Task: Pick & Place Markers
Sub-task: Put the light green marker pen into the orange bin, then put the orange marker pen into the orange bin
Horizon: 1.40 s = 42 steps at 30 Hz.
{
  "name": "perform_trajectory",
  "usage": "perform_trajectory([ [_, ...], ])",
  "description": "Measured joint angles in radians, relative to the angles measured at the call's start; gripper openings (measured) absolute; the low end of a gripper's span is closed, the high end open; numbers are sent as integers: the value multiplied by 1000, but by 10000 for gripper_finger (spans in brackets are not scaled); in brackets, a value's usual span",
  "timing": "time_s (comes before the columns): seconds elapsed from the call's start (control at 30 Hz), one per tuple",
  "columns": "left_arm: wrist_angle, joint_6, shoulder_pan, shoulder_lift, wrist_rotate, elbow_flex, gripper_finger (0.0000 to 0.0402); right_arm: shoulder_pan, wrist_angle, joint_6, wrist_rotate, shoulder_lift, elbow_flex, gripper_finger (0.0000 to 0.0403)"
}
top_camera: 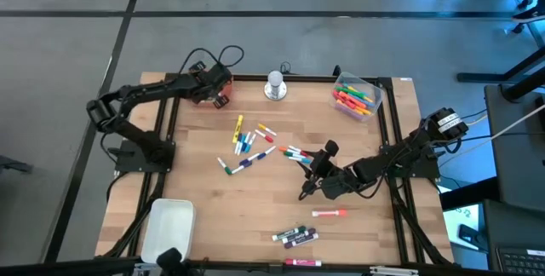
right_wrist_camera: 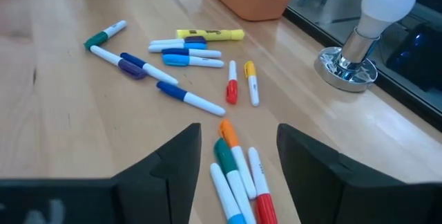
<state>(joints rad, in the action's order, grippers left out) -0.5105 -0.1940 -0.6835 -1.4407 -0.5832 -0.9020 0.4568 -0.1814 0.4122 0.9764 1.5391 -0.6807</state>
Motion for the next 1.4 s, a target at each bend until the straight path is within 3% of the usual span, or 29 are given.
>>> perform_trajectory([
  [0.37, -9, -5, 0, -112, -50, 0, 60, -22, 0, 0, -6, 0, 0, 190],
  [0.77, -25, -65, 9, -114, -112, 0, 76, -26, 0, 3, -37, 1, 0, 190],
  [1.07, -184, 1, 62, -104, -126, -110, 194, -82, 122, 60, -314, -22, -8, 190],
  [1.2, -232, 36, 102, -62, -126, -161, 241, -108, 373, 133, -482, -67, -91, 190],
  [1.3, -220, 99, 139, -9, -117, -172, 254, -110, 604, 185, -607, -78, -182, 190],
  [1.4, -193, 229, 200, 44, -26, -153, 255, -94, 790, 247, -764, -78, -245, 190],
])
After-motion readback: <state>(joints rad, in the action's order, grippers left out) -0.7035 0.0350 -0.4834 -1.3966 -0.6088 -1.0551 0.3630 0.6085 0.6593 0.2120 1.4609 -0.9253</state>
